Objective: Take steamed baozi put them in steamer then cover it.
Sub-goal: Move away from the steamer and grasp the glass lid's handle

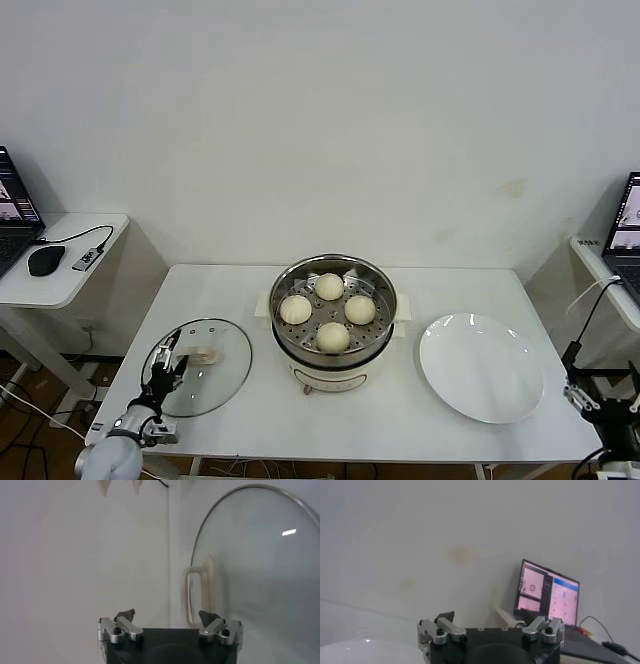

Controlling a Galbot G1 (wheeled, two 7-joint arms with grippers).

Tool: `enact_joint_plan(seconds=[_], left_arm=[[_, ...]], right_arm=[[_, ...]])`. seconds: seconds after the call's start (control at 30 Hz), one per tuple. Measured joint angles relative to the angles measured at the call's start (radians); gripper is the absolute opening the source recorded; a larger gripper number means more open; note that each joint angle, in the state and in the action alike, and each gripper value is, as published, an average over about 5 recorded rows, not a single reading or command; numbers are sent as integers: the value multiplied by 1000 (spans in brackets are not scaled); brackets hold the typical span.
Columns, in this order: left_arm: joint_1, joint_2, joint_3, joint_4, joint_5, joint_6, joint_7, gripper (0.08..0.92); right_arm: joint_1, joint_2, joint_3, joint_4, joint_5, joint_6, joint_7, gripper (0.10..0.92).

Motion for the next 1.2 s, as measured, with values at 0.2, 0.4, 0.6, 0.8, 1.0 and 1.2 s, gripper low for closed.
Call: enact_joint_plan(seconds=[0.2, 0.4, 0.6, 0.8, 1.0, 1.2], left_arm=[[-45, 1, 20, 37, 3, 0, 0, 823], [-79, -4, 37, 66, 5, -2, -1, 823], [-101, -6, 49, 81, 4, -3, -1, 792], [-108, 3, 56, 82, -5, -2, 10, 627], [-125, 5, 69, 93, -17, -2, 20, 479], [-137, 0, 76, 116, -27, -4, 22, 427]], right_arm=[[-6, 9, 2, -7, -11, 6, -1, 823], [-11, 15, 4, -12, -23, 10, -3, 823], [-15, 23, 5, -11, -35, 13, -5, 823], [-17, 29, 3, -12, -44, 15, -6, 823], [-18, 34, -2, -11, -51, 15, -8, 823], [-21, 35, -4, -11, -55, 16, -10, 823]])
